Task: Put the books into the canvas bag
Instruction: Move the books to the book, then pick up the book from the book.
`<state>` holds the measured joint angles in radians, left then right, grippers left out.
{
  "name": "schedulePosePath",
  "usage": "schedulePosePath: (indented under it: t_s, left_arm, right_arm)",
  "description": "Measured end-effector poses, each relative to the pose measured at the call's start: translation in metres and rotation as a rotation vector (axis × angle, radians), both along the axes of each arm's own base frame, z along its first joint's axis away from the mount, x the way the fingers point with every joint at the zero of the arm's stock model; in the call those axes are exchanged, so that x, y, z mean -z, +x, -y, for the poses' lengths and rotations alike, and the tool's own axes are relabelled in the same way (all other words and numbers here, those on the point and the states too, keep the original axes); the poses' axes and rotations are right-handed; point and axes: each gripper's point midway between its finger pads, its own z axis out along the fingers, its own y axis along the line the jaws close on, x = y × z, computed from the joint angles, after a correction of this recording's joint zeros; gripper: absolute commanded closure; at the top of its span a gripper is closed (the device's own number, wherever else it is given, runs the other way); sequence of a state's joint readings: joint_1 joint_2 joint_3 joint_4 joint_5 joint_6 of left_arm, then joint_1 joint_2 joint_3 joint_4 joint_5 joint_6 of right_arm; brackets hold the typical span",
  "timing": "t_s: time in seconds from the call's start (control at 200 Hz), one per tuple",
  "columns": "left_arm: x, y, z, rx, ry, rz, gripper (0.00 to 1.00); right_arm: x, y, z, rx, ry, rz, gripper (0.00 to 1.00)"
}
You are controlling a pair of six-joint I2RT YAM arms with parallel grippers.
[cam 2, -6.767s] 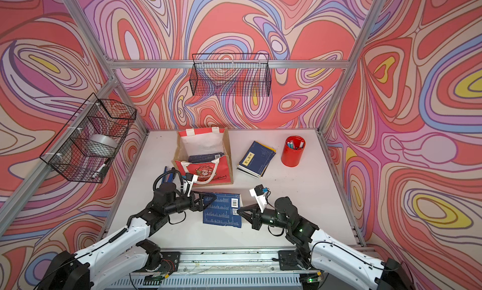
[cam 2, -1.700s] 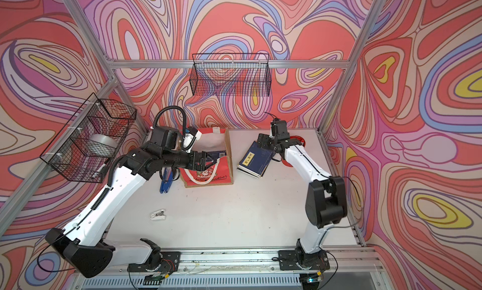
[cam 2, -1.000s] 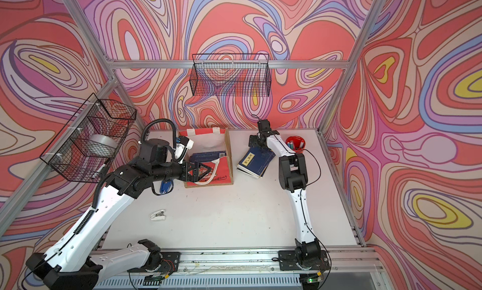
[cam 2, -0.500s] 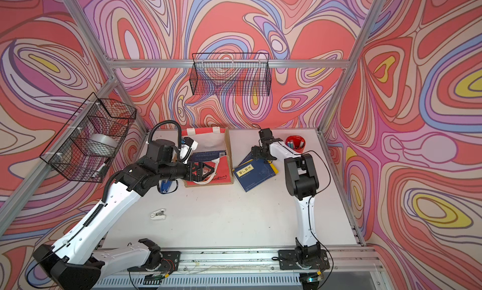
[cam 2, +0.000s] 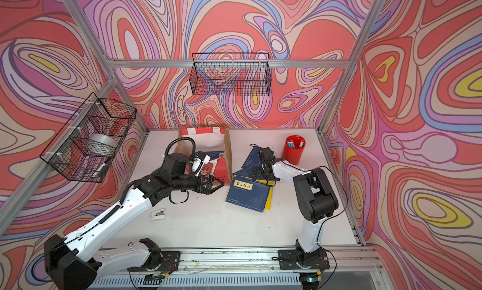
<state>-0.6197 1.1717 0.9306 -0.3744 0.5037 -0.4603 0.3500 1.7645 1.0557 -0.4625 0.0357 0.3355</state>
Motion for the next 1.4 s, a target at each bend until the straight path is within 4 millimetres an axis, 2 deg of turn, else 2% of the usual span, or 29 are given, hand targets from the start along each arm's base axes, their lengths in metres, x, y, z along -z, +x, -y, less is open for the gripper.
schedulePosePath:
  t_s: [0.06,0.13,0.24,0.295,0.371,0.446,0.591,0.721,0.821,0.937,1.027,1.397]
  left_arm:
    - [0.025,-0.009,0.011,0.032,0.017,-0.029,0.00]
    - [0.055,-0.018,0.025,0.073,0.046,-0.062,0.00]
    - [0.088,-0.020,0.038,0.088,0.070,-0.081,0.00]
    - [0.099,-0.015,0.040,0.073,0.074,-0.078,0.00]
    - [0.110,-0.006,0.041,0.046,0.082,-0.063,0.00]
    - [0.114,0.003,0.042,0.021,0.088,-0.039,0.00]
    - [0.120,0.014,0.047,0.014,0.099,-0.008,0.00]
    - [0.133,0.018,0.049,0.015,0.113,-0.016,0.00]
    - [0.140,0.021,0.050,0.014,0.114,-0.023,0.00]
    - [0.140,0.023,0.052,0.019,0.097,-0.019,0.00]
    - [0.137,0.023,0.054,0.025,0.082,-0.013,0.00]
    - [0.141,0.020,0.051,0.032,0.078,-0.031,0.00]
  right_arm:
    - [-0.007,-0.023,0.006,-0.001,-0.001,-0.004,0.02]
    - [-0.026,-0.042,0.014,0.006,0.002,0.030,0.02]
    - [-0.063,-0.055,0.022,0.027,0.030,0.119,0.02]
    - [-0.074,-0.062,0.024,0.039,0.053,0.146,0.02]
    - [-0.079,-0.078,0.024,0.054,0.097,0.151,0.02]
    - [-0.076,-0.100,0.020,0.056,0.134,0.135,0.02]
    - [-0.077,-0.144,0.000,0.002,0.233,0.110,0.02]
    - [-0.086,-0.166,-0.011,-0.012,0.337,0.111,0.02]
    - [-0.079,-0.180,-0.017,-0.018,0.389,0.078,0.02]
    - [-0.060,-0.191,-0.023,-0.022,0.422,0.010,0.02]
    - [-0.053,-0.193,-0.030,-0.028,0.455,-0.014,0.02]
    - [-0.044,-0.171,-0.058,-0.059,0.533,-0.013,0.02]
